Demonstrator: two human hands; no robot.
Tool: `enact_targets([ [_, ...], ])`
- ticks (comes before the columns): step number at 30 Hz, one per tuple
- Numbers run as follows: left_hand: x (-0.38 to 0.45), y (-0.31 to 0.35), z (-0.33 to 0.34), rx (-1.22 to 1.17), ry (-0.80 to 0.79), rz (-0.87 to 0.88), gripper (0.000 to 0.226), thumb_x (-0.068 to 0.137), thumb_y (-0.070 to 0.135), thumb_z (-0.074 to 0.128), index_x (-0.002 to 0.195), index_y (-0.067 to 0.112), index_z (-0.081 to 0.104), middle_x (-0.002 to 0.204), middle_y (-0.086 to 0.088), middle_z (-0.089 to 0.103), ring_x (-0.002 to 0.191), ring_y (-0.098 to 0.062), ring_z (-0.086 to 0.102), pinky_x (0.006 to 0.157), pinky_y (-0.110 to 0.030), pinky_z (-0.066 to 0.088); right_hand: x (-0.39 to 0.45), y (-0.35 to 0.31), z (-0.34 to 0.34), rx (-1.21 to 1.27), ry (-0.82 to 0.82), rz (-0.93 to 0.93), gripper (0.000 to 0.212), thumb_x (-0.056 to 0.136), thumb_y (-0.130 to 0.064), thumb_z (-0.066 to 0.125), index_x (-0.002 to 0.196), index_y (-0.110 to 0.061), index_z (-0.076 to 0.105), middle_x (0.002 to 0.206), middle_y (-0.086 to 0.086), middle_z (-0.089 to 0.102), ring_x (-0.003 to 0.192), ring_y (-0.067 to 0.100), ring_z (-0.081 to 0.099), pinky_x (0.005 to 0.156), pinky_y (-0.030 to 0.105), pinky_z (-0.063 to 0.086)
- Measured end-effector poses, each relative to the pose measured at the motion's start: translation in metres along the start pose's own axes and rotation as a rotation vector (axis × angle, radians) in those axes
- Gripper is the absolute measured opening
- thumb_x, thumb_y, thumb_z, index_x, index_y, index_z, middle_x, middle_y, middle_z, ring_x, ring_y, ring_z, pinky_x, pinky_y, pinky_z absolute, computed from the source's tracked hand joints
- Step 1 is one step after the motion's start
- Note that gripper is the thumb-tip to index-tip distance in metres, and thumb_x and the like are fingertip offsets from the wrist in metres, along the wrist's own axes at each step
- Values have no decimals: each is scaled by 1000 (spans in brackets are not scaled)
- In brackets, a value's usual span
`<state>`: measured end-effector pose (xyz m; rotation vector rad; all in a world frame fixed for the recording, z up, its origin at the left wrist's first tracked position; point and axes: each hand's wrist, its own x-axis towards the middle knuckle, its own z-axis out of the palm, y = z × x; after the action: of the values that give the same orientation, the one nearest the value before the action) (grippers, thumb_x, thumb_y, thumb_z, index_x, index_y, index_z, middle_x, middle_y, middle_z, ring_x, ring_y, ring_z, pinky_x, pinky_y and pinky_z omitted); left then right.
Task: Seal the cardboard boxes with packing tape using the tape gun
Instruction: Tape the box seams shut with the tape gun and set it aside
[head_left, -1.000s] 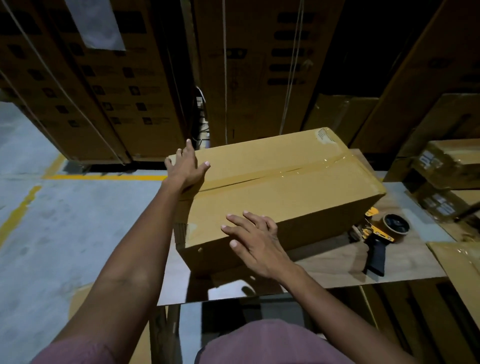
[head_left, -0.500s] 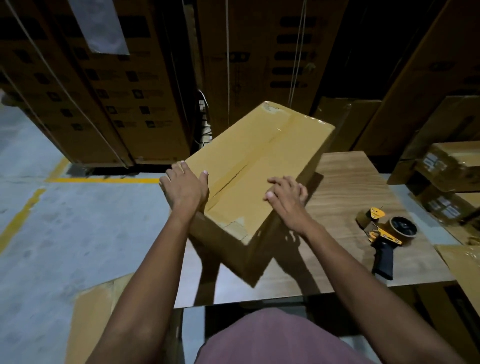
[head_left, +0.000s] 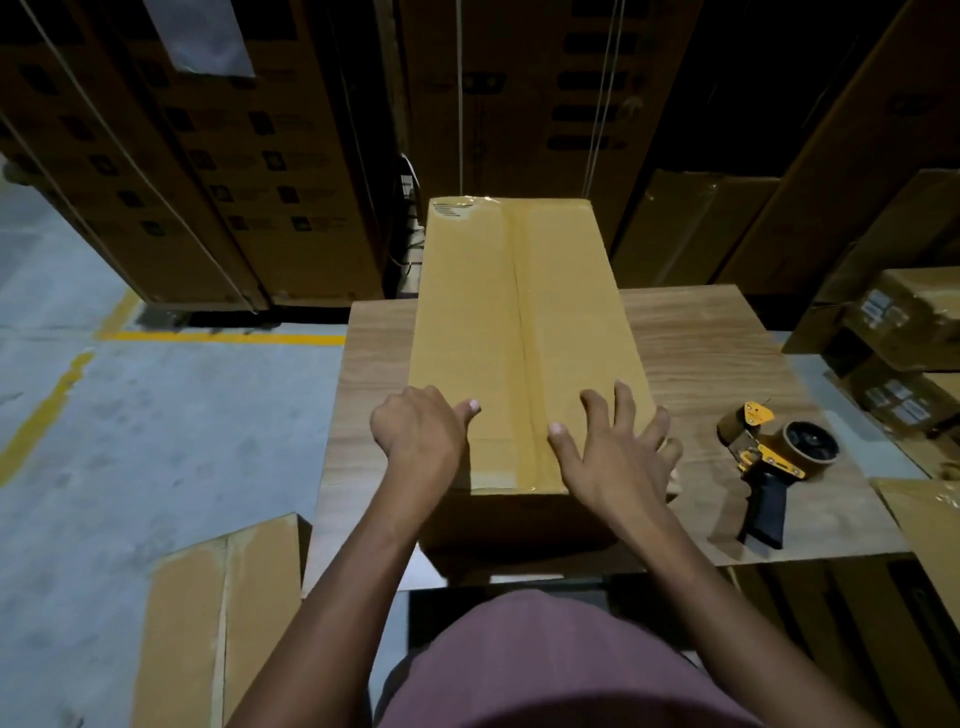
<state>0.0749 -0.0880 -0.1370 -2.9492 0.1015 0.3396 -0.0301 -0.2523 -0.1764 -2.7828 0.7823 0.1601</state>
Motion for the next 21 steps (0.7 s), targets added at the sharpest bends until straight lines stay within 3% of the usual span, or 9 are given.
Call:
enact_targets([
  [2,-12,10,1,3,1,59,64,99,71,31,78,17,59,65,-1,44,71,-18,51,53,-26,33,6,22,-5,35,111,-37,66,97,-73,24,149,-35,42,168,0,24,147,49,20,111,61,27],
  [5,-32,31,2,-21,-43,152,59,100,69,33,77,18,53,66,0,43,75,-20,55,48,-28,27,20,61,-15,154,241,-136,65,93,-72,31,133,-31,63,155,-7,49,143,43,35,105,57,36],
  [11,-47,66,-24,8,-36,289,68,98,72,32,65,16,51,64,0,51,56,-17,44,52,-25,31,71,126,-35,235,231,-290,55,95,-69,36,122,-34,69,145,-14,59,136,31,49,106,61,39],
  [14,-41,84,-47,-80,118,346,63,102,65,33,68,14,51,66,0,52,58,-19,47,58,-27,37,73,125,-50,201,182,-173,50,95,-64,41,126,-33,66,149,-9,57,150,31,34,115,60,25],
  [17,-15,113,-68,-307,277,420,41,107,44,41,83,14,56,72,-1,53,68,-22,53,63,-32,42,36,85,-55,166,38,-81,67,96,-74,39,144,-29,53,156,-1,46,154,33,22,118,62,15],
  [19,12,141,-74,-455,351,516,28,106,33,48,98,12,66,83,-2,63,75,-21,60,65,-33,50,-3,55,-43,229,-107,-98,93,86,-90,27,156,-30,37,167,3,26,157,38,8,120,67,5],
  [21,37,172,-75,-549,357,659,23,104,30,54,115,15,67,102,-3,69,90,-20,64,74,-33,53,-32,35,-27,128,-241,-176,112,75,-98,22,164,-30,16,173,5,-6,156,41,-18,118,69,-10],
])
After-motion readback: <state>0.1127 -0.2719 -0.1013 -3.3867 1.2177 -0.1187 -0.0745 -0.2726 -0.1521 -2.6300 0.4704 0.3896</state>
